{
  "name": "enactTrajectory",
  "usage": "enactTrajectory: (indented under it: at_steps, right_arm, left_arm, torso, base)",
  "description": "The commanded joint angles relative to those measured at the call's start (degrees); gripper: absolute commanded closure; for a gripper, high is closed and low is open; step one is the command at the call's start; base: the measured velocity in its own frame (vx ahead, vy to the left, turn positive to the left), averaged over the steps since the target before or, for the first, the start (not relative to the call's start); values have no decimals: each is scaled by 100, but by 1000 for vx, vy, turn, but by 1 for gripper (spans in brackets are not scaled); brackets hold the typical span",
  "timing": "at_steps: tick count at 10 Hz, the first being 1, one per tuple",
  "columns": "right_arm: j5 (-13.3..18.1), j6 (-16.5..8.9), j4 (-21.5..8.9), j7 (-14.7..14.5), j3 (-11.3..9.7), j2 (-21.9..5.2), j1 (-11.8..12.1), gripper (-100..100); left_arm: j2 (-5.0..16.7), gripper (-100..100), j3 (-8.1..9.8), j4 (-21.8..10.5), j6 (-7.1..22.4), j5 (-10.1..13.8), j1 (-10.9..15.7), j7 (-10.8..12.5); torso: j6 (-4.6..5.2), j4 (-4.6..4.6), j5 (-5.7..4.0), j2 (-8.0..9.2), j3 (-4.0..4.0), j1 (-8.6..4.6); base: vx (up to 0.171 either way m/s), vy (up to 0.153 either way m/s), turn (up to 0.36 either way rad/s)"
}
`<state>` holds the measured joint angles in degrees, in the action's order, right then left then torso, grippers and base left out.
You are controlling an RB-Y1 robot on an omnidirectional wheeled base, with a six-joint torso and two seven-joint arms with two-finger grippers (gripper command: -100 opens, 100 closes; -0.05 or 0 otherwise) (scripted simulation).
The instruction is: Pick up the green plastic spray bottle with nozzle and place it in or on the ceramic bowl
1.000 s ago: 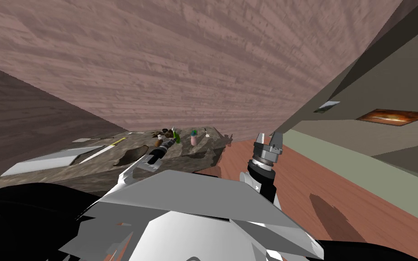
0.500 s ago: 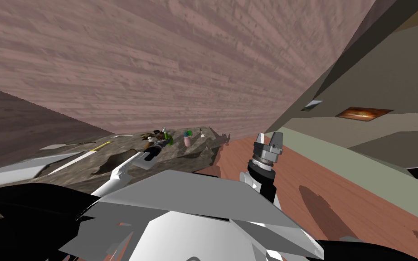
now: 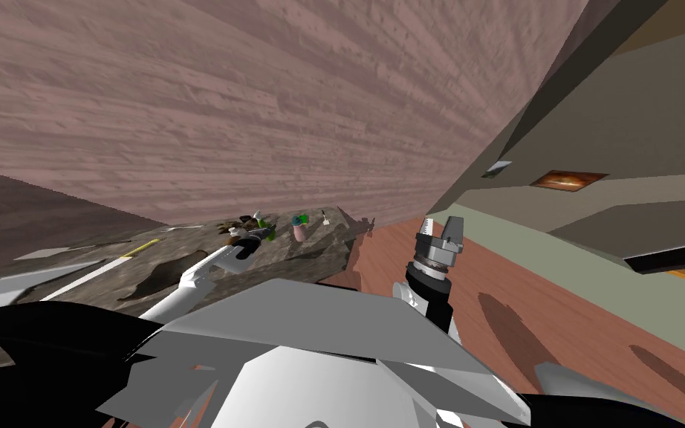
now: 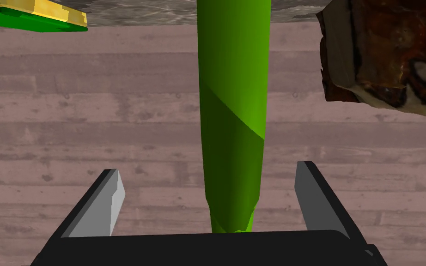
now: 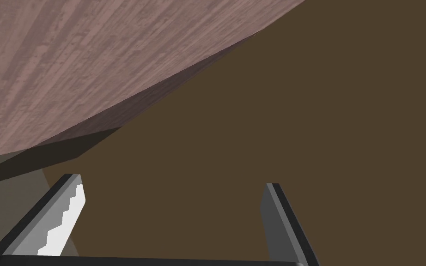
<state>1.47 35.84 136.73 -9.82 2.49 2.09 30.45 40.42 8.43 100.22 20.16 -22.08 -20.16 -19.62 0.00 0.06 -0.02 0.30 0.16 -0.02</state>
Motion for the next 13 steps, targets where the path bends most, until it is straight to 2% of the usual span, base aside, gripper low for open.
enactTrajectory:
  at_steps: [1,8,9,10,13]
  right_arm:
    - [0,0,0,0,0,0,0,0]
    - [0,0,0,0,1,0,1,0]
    - [0,0,0,0,1,0,1,0]
    - [0,0,0,0,1,0,2,0]
    - [0,0,0,0,1,0,2,0]
  left_arm:
    - [-2,-100,114,-244,-8,-9,79,31]
    - [82,-100,472,-1323,-43,16,597,139]
    - [63,-100,443,-1256,-69,0,563,128]
    - [65,100,450,-1263,-63,2,565,132]
    - [65,100,452,-1266,-55,0,562,130]
  torso:
    - [0,0,0,0,0,0]
    - [-6,4,1,14,9,1]
    - [-6,4,1,14,9,5]
    - [-10,2,2,3,4,8]
    - [-6,-1,3,-13,-6,8]
  base:
    - [-103,-2,-355]
    - [-86,-5,-186]
    - [-32,2,-36]
    - [-6,0,11]
    - [-1,1,3]
